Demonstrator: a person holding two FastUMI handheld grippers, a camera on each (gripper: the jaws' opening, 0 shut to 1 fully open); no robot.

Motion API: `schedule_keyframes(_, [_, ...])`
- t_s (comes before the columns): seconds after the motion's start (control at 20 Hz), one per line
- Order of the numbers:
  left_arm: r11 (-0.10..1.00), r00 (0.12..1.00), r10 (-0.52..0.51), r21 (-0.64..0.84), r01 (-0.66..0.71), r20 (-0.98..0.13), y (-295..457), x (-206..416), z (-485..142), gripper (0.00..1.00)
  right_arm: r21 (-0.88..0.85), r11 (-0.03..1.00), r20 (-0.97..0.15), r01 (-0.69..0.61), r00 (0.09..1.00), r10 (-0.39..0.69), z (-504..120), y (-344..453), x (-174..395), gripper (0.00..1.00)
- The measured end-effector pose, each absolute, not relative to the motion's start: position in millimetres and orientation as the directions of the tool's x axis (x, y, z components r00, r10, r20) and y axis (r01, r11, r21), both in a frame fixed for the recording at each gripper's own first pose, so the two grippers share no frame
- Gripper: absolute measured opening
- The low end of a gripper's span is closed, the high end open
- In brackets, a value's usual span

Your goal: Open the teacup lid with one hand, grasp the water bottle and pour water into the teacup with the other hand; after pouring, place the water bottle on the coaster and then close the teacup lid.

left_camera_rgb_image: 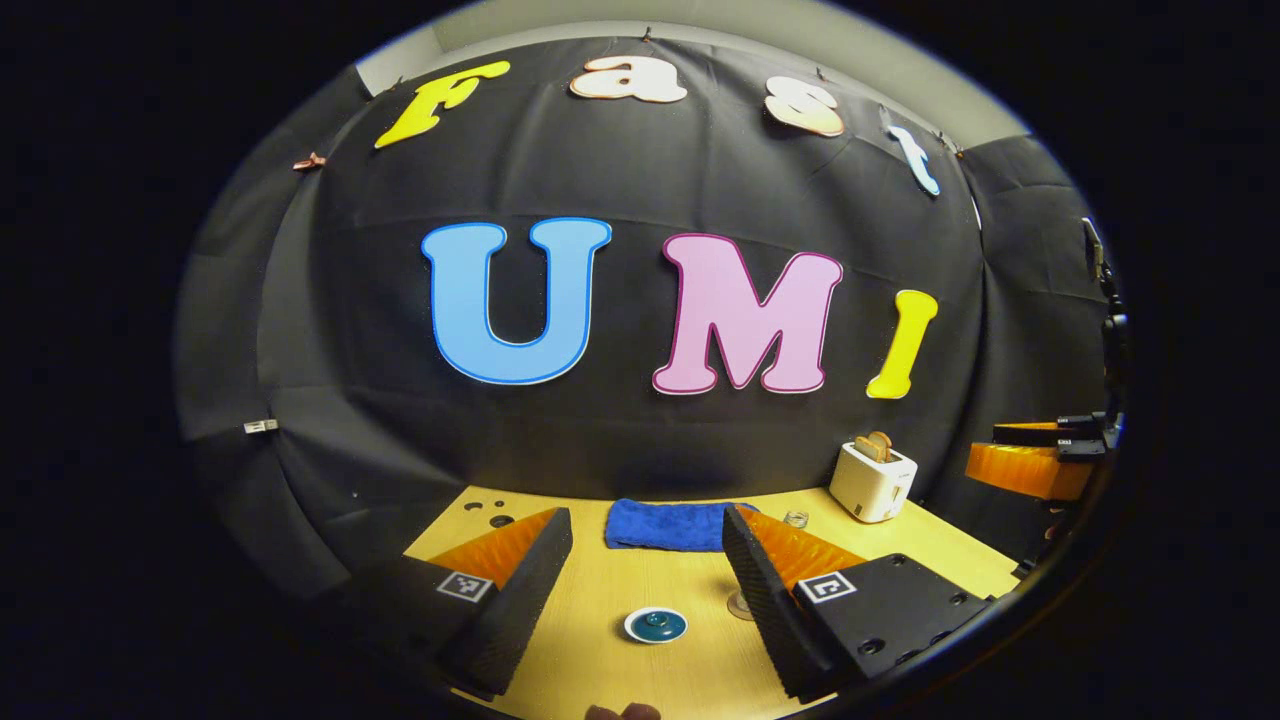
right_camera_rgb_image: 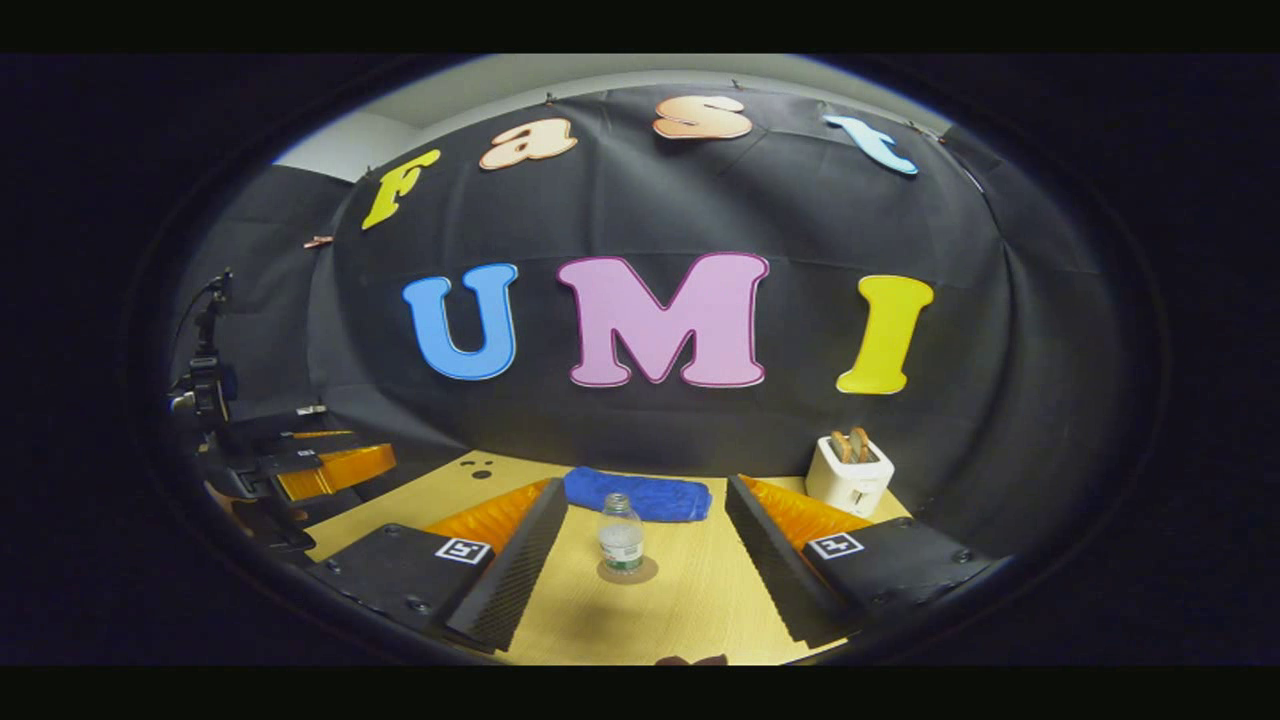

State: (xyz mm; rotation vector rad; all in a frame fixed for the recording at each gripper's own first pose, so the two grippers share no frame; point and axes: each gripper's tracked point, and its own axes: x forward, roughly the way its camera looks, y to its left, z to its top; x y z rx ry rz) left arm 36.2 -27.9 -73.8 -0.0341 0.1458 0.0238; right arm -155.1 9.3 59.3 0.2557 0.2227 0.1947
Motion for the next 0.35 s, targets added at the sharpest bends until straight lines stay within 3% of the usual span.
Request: schedule_keyframes(0.35, [1.0,0.99,0.014,0.005,-0.013,-0.137,-24.2,30.5,-72.2,0.95,0.262,0.948,-0.186,-0.183,0.954,0.235,61.8,23.9,-157.3,0.99])
